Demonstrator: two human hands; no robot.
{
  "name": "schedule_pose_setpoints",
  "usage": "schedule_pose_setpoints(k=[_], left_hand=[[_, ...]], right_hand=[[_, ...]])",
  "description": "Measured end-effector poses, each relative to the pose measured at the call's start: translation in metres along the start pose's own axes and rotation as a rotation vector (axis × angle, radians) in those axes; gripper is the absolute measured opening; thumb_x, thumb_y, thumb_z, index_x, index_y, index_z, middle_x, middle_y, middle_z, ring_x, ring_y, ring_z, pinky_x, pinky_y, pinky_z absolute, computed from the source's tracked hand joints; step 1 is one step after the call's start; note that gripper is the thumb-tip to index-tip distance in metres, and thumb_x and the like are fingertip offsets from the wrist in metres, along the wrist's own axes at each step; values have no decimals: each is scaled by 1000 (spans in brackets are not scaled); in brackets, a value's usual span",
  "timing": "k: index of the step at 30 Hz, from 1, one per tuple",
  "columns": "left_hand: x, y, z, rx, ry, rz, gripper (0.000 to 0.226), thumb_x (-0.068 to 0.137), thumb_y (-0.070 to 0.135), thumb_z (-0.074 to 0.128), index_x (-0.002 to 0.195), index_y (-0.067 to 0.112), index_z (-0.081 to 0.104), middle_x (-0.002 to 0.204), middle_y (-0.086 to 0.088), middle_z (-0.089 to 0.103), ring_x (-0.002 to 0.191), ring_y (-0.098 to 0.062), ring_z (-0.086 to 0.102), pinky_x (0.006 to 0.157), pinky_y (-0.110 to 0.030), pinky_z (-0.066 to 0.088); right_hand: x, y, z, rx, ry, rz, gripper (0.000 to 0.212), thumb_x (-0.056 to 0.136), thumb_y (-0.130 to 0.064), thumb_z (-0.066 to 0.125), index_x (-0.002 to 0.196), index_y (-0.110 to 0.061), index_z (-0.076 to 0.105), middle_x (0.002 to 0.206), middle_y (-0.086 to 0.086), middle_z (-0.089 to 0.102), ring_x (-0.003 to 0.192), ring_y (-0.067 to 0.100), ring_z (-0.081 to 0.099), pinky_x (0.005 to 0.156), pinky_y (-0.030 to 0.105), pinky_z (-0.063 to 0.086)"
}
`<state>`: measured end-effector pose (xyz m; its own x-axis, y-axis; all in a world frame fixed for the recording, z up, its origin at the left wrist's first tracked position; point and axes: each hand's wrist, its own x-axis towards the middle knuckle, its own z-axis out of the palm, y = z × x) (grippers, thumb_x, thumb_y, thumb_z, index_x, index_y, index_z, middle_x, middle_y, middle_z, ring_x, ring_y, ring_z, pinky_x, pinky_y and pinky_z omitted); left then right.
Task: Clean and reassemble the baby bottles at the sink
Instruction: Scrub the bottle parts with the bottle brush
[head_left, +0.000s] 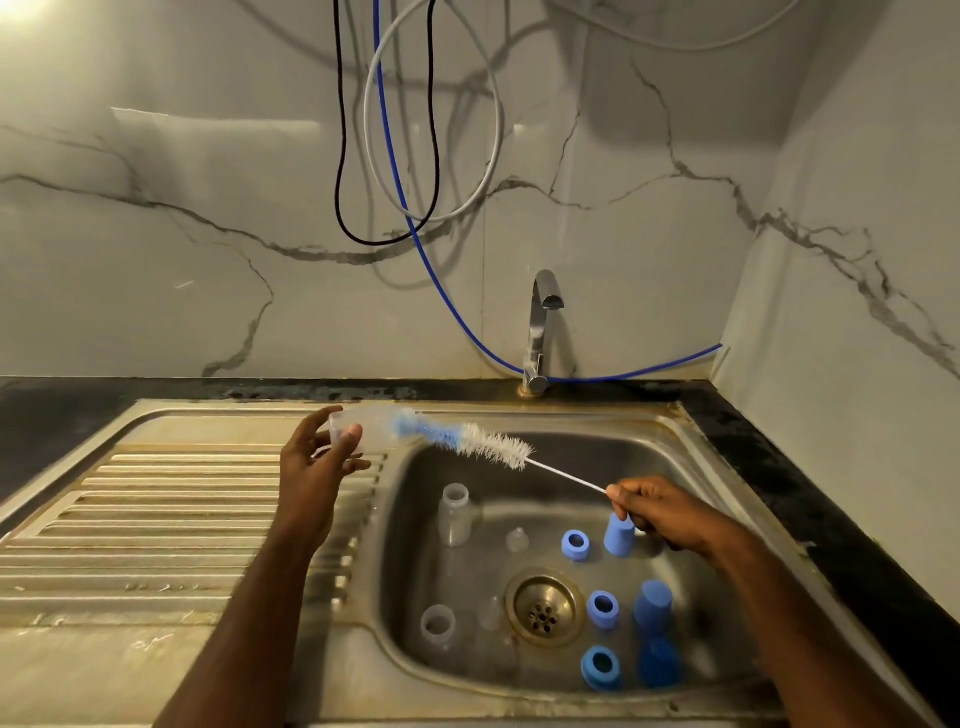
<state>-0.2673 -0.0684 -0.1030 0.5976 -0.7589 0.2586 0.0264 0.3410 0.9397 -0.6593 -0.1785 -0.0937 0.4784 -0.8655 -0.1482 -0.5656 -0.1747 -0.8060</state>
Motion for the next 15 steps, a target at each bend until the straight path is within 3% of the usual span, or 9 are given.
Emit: schedule_pose_setpoints(k=[6, 11, 15], left_hand=[[6, 3, -8, -7, 284, -7, 44, 91, 11, 72, 130, 16, 52, 131, -21, 56, 96, -26, 71, 79, -36, 60], [-6, -8, 20, 130, 98, -77, 42, 87, 25, 77, 121, 21, 52, 118, -13, 62, 84, -25, 76, 69, -35, 63], [-9, -18, 36, 301, 1, -52, 44, 86, 36, 77, 118, 22, 49, 112, -7, 62, 76, -13, 75, 63, -32, 63]], right_hand=[[-8, 8, -6, 73, 87, 119, 40, 106, -42, 40, 75, -21, 53, 59, -2, 38, 45, 7, 30, 42, 19, 23], [-6, -4, 18, 76, -30, 56, 25, 103, -46, 47, 90, -28, 59, 59, -10, 45, 47, 4, 34, 43, 20, 26], [-2, -19, 35, 39, 99, -116, 16, 101, -34, 56, 91, -24, 63, 60, -8, 53, 46, 5, 40, 42, 22, 33]])
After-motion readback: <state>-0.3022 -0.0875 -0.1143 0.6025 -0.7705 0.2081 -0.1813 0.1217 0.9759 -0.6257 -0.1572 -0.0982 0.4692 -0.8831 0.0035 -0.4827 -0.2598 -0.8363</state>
